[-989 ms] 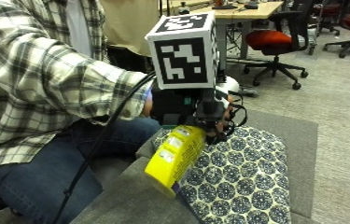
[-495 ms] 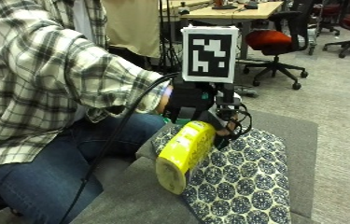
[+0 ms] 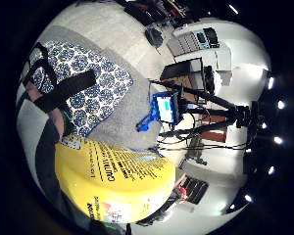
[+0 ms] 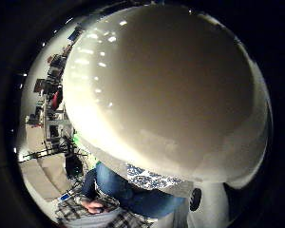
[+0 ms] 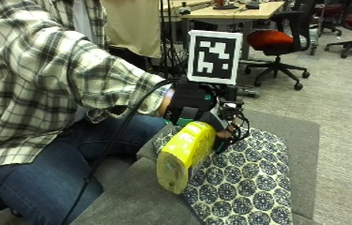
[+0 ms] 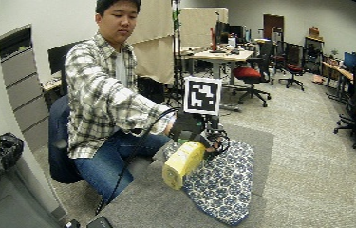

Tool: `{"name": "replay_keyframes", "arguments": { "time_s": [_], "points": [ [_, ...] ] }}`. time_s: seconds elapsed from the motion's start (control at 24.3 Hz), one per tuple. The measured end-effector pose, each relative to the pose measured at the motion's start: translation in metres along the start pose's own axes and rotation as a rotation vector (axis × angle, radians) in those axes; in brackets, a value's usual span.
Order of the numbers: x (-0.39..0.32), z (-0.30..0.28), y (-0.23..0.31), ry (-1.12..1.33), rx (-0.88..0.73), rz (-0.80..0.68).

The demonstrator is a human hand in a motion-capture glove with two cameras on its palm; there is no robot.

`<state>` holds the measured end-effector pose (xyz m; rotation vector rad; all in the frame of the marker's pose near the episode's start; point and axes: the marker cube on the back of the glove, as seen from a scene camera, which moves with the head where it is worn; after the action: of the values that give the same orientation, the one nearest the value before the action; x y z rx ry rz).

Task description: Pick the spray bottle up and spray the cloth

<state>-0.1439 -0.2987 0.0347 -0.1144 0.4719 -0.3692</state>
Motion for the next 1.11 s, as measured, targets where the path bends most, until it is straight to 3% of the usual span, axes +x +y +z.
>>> {"name": "replay_keyframes", "arguments": {
  "time_s": [0.54, 1.11],
  "points": [
    [0.012, -0.007, 0.003, -0.1, 0.04, 0.056],
    [0.05, -0.02, 0.017, -0.702, 0.252, 0.278]
  ]
}}
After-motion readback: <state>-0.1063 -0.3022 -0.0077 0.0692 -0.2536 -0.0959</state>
